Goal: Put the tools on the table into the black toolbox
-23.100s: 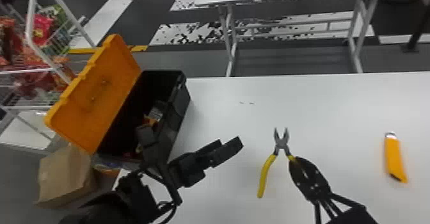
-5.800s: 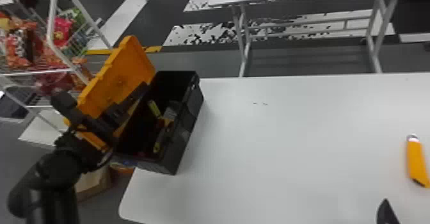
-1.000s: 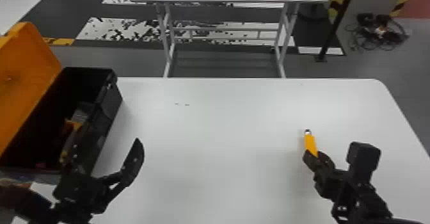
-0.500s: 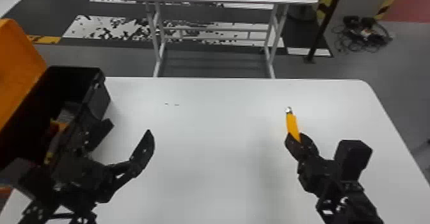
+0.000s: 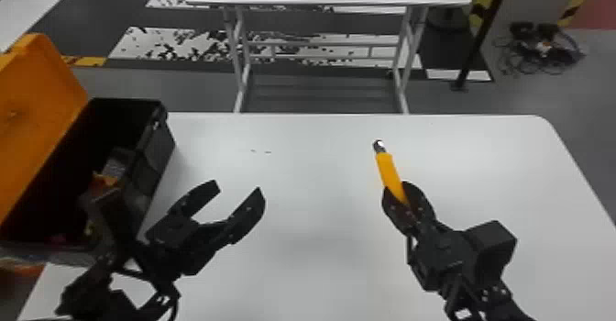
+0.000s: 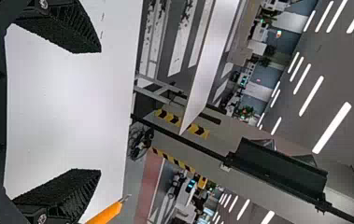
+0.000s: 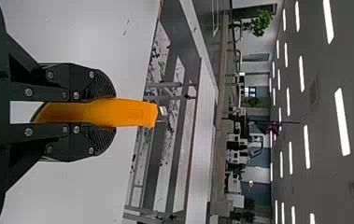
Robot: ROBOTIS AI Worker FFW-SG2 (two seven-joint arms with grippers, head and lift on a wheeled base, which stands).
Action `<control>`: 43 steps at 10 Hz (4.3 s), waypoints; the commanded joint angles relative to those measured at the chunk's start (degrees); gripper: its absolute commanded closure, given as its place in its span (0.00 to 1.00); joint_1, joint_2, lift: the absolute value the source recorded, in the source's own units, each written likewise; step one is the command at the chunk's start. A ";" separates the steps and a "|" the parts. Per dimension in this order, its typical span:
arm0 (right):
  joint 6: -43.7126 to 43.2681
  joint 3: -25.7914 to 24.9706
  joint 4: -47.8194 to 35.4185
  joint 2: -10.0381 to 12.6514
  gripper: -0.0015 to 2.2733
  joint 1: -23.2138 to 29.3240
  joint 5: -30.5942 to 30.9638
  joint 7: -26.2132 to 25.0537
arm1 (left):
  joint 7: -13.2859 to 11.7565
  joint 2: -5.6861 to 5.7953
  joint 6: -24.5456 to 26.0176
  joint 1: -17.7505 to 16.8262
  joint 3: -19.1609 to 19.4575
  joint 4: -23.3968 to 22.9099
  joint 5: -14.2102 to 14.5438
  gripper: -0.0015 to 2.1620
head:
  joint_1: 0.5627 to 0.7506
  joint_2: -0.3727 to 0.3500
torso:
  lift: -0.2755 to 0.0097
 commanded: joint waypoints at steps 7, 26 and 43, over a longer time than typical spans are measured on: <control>-12.38 7.64 0.36 -2.11 0.95 4.83 4.72 2.25 | -1.65 -0.06 23.45 -7.59 1.04 -1.00 16.03 0.04 | 0.70 0.61 | 0.70; -9.39 13.35 0.27 -3.07 0.13 3.07 4.02 2.78 | -6.57 -0.50 31.36 -13.92 2.62 5.60 22.10 0.99 | 0.70 0.71 | 0.70; -16.07 -1.15 3.43 -2.99 0.03 8.43 -7.50 3.22 | -1.39 4.25 22.04 -18.31 35.67 8.14 12.87 0.99 | 0.70 1.00 | 0.70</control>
